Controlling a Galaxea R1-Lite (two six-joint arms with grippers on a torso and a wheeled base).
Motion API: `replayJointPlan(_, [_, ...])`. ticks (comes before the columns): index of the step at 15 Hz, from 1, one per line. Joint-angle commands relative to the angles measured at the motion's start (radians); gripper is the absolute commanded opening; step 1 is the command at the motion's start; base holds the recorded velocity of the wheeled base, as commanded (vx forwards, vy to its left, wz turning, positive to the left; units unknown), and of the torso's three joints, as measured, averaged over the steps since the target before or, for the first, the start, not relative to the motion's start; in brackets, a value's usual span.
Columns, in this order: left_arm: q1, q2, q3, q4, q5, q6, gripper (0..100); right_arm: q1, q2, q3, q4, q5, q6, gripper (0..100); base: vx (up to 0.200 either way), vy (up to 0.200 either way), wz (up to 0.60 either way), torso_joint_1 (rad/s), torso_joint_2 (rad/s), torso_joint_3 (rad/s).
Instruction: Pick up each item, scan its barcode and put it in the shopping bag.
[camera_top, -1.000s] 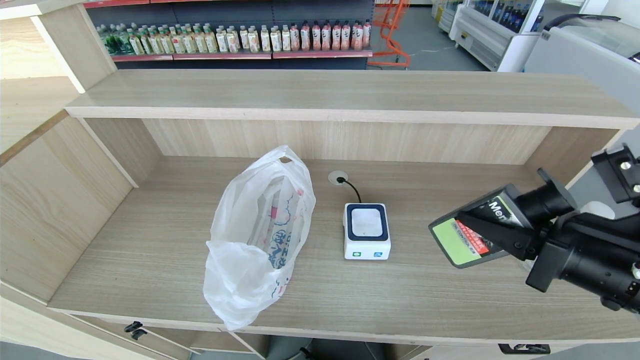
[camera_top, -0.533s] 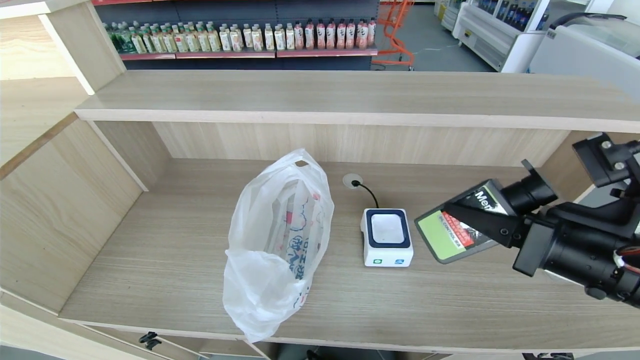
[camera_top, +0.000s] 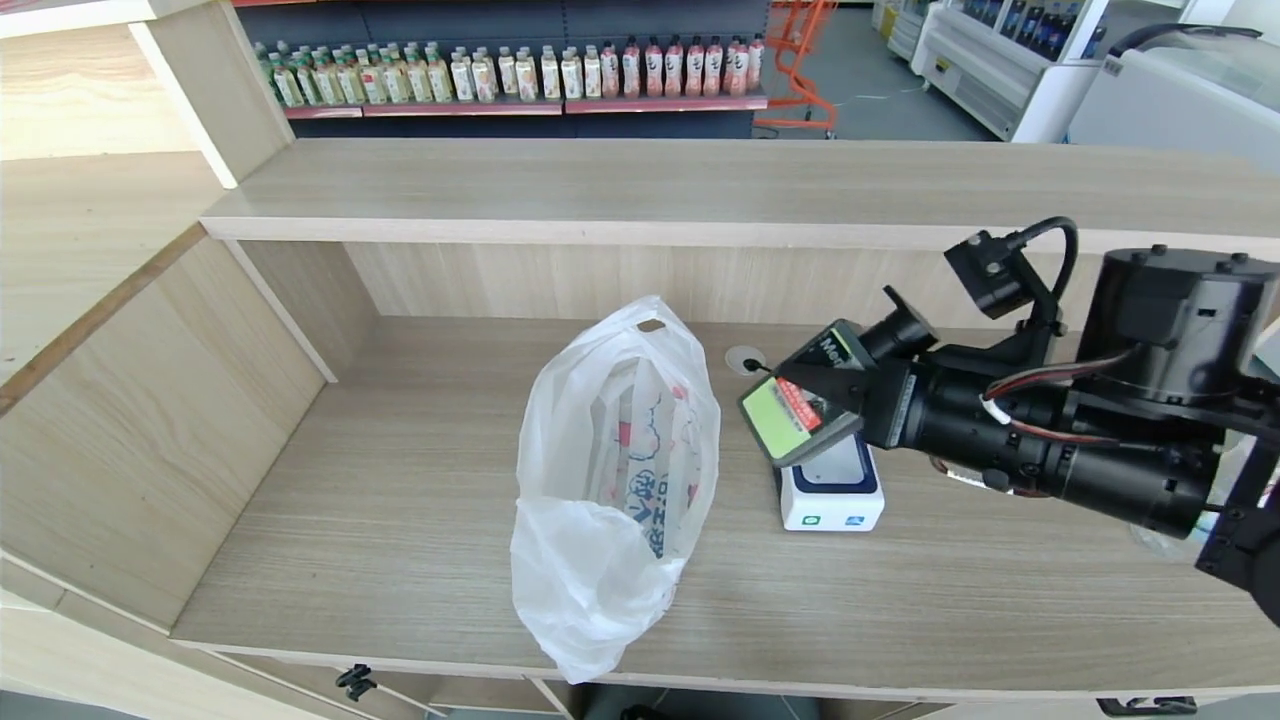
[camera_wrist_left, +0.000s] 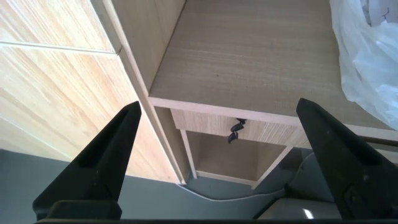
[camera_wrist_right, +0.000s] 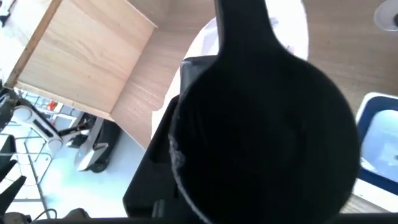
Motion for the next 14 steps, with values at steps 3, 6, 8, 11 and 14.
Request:
replayJointPlan(3, [0.0,0.0,0.0,0.0,0.001,0.0,100,0.06,0.21,-0.108,-0.002,-0.028,0.002,0,0.0,0.0,0.0,0.0,0.0,0.0])
replayJointPlan(6, [0.0,0.0,0.0,0.0,0.001,0.0,100,0.081,0.336,-0.176,-0.04,-0.094,-0.039,0,0.0,0.0,0.0,0.0,0.0,0.0])
replayJointPlan(8, [0.0,0.0,0.0,0.0,0.001,0.0,100,0.075,0.414,-0.173,-0.114,-0.054,-0.094,0,0.0,0.0,0.0,0.0,0.0,0.0])
replayJointPlan(11, [0.0,0.0,0.0,0.0,0.001,0.0,100,0.074,0.497,-0.2,-0.137,-0.051,-0.203,0,0.0,0.0,0.0,0.0,0.0,0.0])
replayJointPlan(14, [0.0,0.0,0.0,0.0,0.001,0.0,100,0.081,0.581,-0.302,-0.137,-0.05,-0.243,0,0.0,0.0,0.0,0.0,0.0,0.0])
